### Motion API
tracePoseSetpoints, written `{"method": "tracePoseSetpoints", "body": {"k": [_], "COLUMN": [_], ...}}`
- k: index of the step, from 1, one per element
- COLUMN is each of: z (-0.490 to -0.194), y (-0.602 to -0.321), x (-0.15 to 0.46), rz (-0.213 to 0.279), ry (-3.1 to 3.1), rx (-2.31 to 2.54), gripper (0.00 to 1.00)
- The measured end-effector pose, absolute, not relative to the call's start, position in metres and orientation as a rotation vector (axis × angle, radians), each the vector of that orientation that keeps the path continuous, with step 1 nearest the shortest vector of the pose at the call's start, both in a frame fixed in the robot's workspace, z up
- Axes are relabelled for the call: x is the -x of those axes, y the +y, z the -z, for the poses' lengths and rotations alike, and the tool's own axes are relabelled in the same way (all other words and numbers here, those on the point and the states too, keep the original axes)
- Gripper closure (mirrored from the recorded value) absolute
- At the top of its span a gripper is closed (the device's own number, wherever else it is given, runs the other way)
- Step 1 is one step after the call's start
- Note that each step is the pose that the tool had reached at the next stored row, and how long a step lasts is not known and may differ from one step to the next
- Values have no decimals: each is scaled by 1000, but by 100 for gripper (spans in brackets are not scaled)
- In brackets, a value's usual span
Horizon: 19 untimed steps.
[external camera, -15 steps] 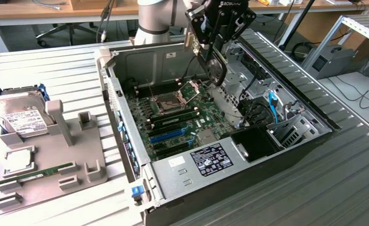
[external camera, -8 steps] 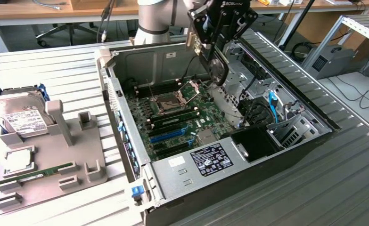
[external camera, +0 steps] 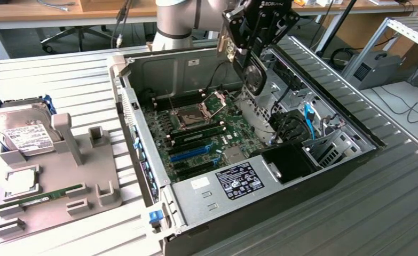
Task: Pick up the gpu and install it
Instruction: 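Pick up the gpu and move the gpu toward the slot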
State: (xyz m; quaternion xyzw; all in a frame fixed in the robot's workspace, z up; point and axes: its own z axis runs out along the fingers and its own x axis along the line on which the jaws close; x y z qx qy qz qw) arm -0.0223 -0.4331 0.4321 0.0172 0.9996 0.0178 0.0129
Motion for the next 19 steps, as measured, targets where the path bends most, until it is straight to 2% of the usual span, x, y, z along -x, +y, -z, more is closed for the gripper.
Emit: {"method": "tracePoseSetpoints", "body": {"k": [19], "z": [-432], "y": [-433], "x": [-14], "rz": [-55], "ry": [3115], "rx": [-52], "gripper": [73]}}
